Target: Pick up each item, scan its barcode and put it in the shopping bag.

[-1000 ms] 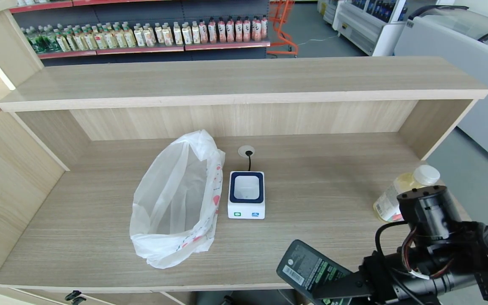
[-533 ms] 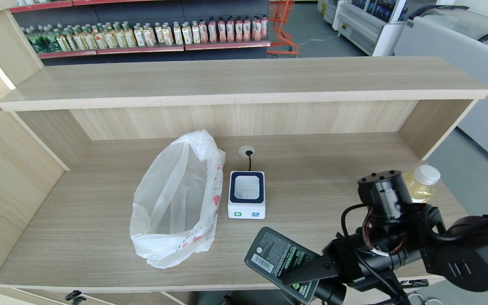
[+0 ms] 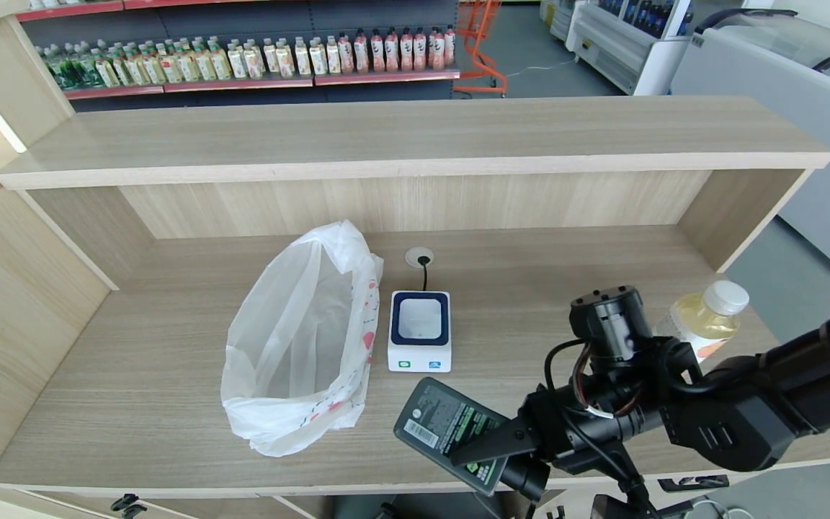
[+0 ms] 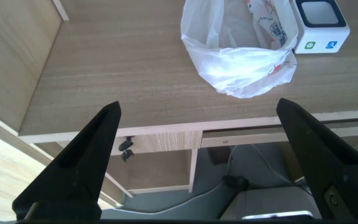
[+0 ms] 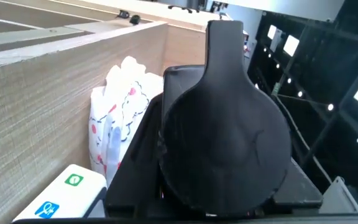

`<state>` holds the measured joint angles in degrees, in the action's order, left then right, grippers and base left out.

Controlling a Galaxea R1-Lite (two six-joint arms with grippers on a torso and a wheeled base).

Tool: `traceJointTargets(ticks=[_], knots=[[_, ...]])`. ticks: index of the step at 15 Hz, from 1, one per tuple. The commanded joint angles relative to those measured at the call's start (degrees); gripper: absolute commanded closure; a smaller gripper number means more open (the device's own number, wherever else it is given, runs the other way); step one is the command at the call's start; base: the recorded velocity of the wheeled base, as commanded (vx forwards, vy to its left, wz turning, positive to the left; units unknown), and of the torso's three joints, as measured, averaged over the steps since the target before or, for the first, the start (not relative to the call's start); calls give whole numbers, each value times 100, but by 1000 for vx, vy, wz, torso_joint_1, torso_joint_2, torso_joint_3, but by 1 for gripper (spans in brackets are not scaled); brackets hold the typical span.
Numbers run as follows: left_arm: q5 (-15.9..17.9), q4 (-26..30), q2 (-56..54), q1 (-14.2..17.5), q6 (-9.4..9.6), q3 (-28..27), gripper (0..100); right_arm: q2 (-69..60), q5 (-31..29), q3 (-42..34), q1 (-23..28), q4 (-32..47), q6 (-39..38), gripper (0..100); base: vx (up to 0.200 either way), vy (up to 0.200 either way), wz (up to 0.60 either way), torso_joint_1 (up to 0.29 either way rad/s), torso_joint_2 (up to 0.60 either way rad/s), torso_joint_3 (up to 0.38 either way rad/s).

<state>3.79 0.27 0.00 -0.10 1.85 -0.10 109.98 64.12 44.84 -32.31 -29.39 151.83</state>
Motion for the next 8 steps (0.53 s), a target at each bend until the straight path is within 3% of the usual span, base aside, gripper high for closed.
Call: traceJointTargets(ticks=[1, 8], knots=[[8, 0, 9, 1, -1, 1, 0, 243, 118, 341, -13, 4, -13, 100, 0, 0, 0, 0, 0, 0], [8, 0, 9, 1, -1, 1, 0, 313, 232, 438, 5, 12, -13, 100, 0, 0, 0, 0, 0, 0]])
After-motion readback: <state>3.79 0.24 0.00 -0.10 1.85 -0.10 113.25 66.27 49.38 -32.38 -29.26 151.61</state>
